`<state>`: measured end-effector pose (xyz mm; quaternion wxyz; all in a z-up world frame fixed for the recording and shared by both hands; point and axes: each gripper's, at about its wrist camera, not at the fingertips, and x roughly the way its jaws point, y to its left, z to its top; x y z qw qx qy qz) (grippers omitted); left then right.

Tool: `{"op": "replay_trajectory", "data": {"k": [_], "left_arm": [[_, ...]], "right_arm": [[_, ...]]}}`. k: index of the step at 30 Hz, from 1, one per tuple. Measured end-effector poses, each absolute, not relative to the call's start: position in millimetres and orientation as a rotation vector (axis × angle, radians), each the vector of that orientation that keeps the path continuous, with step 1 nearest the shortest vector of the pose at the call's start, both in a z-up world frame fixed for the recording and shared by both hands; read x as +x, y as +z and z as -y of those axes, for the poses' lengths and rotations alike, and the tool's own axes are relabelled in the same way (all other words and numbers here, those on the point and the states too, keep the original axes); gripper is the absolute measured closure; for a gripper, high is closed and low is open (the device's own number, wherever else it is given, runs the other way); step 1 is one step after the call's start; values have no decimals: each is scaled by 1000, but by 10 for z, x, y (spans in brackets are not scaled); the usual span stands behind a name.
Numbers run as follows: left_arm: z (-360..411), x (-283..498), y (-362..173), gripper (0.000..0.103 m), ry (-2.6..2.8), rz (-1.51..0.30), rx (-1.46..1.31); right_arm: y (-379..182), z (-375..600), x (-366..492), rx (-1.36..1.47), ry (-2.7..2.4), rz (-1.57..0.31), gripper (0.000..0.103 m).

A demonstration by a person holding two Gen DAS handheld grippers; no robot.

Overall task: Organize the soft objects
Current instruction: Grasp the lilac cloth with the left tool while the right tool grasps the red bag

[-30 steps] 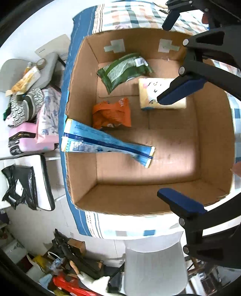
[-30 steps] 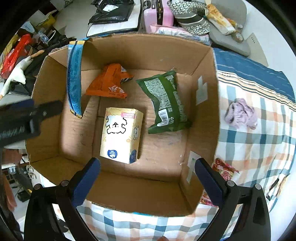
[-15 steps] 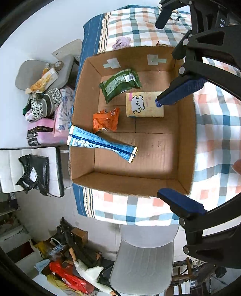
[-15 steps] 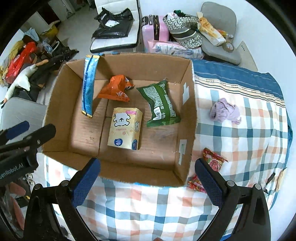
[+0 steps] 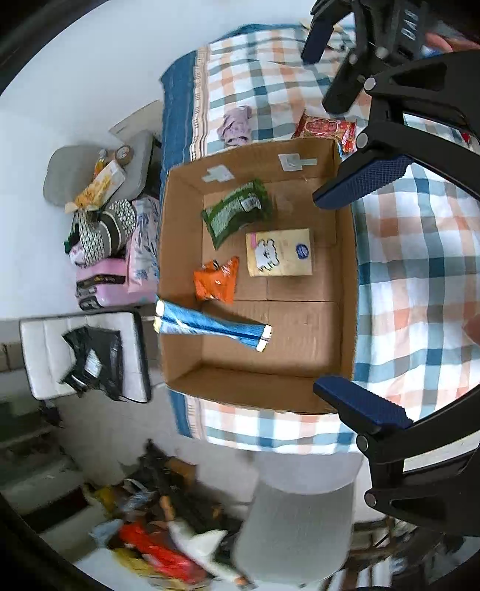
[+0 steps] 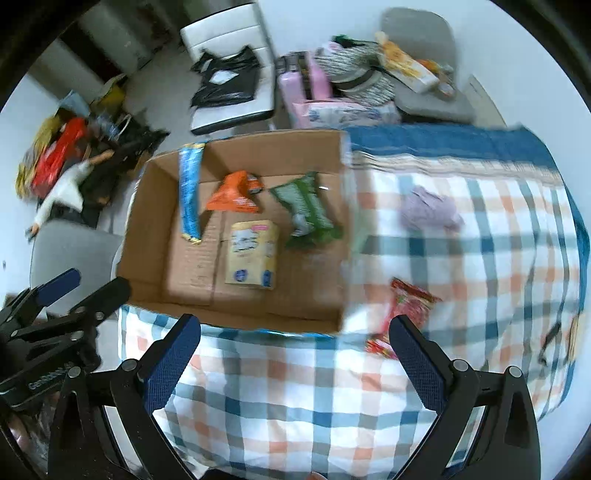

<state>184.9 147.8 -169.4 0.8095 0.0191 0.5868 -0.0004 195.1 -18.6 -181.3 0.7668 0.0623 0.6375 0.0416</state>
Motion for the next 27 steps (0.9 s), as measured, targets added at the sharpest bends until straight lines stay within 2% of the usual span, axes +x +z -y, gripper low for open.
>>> {"op": "replay_trajectory", "data": {"k": [5,12,18,27], "left_arm": [[-983,1997,-1624,11,-29,-1194,187],[-5,2575,-1853,11,-132,-1156,482],[959,3094,-2461,11,-282,-1213,752],[1826,3432,-3518,11,-400,-1329,1016]], "right_arm": [[-2020,878,1836,234,-52,-1419,0],[-2830,1679,1784,407,-231,-1526,0],[-3408,1890,1845,541,-275,-1586,0],[-3978,1927,1913,683,-284,-1649,1]]}}
